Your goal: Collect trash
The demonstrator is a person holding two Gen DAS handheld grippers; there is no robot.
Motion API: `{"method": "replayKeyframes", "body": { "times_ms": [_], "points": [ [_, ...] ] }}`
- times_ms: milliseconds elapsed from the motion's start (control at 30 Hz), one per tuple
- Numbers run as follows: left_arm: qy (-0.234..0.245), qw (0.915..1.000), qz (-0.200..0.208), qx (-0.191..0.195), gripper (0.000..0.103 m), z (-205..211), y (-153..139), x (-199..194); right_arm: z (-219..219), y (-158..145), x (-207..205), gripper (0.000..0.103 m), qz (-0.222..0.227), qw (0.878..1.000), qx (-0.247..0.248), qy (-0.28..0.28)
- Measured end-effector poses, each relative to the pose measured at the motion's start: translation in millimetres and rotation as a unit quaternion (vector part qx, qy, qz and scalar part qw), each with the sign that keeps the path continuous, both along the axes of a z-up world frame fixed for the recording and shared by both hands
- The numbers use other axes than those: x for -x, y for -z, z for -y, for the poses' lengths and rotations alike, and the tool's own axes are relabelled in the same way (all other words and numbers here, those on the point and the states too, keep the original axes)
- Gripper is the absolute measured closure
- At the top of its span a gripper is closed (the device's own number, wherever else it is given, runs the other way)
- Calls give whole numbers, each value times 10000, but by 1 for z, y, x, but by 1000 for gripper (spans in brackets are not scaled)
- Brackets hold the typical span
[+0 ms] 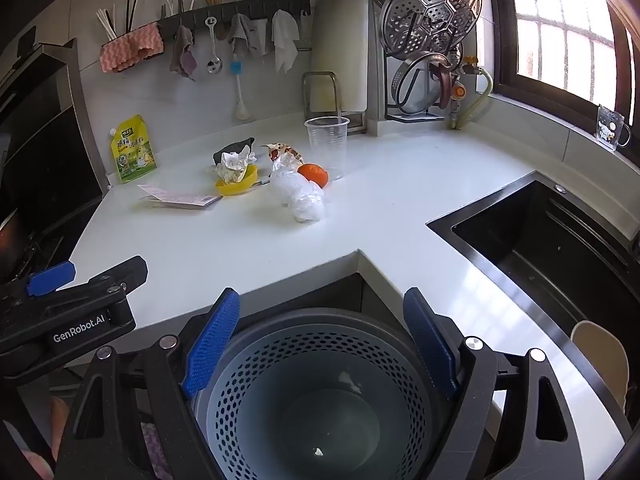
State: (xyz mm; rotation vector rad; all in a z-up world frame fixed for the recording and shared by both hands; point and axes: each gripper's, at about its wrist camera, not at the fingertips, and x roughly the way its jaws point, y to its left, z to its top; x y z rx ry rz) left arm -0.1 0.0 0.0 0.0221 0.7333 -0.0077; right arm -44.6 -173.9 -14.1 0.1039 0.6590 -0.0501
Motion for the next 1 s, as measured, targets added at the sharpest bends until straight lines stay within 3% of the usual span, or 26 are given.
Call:
{"method": "replayKeyframes", "body": {
  "times_ms": [1000],
  "points": [
    [-2,10000,-11,-20,6,1,1,0,1,-2,4,23,19,10000,1,30]
  ]
}}
